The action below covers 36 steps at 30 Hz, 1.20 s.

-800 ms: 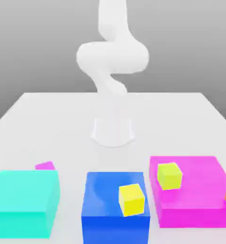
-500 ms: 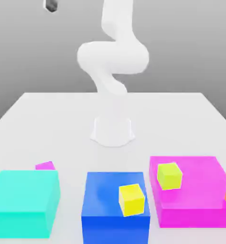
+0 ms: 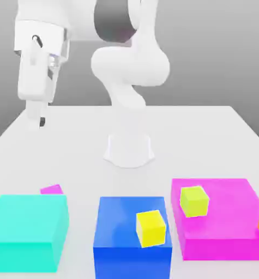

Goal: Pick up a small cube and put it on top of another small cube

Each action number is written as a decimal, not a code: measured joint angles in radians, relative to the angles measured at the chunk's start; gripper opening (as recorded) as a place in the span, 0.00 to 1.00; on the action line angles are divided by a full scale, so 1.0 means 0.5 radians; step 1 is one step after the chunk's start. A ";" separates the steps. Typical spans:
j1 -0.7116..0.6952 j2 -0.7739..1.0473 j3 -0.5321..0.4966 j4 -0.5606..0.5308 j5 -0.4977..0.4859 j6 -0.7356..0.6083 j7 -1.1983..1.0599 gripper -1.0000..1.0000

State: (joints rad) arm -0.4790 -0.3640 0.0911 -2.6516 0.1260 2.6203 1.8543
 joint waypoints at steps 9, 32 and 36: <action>-0.307 0.293 0.069 -0.239 -0.018 0.221 0.788 0.50; -0.487 1.171 -0.135 -0.423 -0.410 0.933 1.954 0.00; -0.503 1.077 -0.112 -0.438 -0.381 0.854 1.930 0.00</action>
State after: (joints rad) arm -0.7307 0.1745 0.0351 -2.8704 -0.0643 3.0474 2.8194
